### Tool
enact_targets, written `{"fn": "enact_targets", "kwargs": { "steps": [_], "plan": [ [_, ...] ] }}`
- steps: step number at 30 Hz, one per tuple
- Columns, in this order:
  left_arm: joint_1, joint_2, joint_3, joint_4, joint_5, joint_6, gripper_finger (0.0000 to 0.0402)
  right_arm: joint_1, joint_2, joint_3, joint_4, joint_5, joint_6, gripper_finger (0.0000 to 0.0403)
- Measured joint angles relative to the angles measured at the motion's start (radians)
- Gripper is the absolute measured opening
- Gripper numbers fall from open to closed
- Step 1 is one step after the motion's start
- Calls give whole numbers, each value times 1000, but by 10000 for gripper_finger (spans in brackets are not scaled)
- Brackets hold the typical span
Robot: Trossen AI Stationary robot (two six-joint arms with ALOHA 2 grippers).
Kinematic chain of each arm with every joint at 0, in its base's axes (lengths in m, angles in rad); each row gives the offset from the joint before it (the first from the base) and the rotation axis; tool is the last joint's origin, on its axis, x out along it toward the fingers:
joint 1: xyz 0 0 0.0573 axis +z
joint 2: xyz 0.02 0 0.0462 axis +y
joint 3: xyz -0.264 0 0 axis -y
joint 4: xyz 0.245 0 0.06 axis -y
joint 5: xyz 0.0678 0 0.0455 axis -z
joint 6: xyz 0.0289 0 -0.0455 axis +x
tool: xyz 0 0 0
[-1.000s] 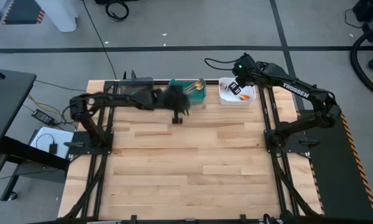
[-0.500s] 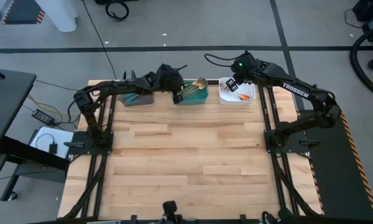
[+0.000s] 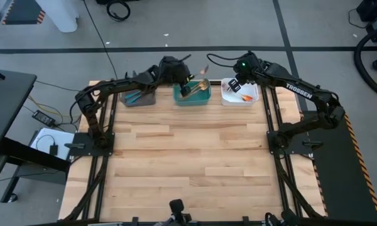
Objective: Sort silverware by color (type)
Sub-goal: Put the gold fork into the green bin, then return to Home Position
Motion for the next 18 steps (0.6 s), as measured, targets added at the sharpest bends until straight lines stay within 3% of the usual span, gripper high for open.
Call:
{"fn": "enact_targets", "kwargs": {
  "steps": [8, 18],
  "plan": [
    [0, 111, -3, -33, 15, -82, 32, -1, 0, 0, 0, 0, 0, 96],
    [5, 165, -4, -45, 19, -219, 92, -1, 0, 0, -1, -34, 11, 95]
  ]
}}
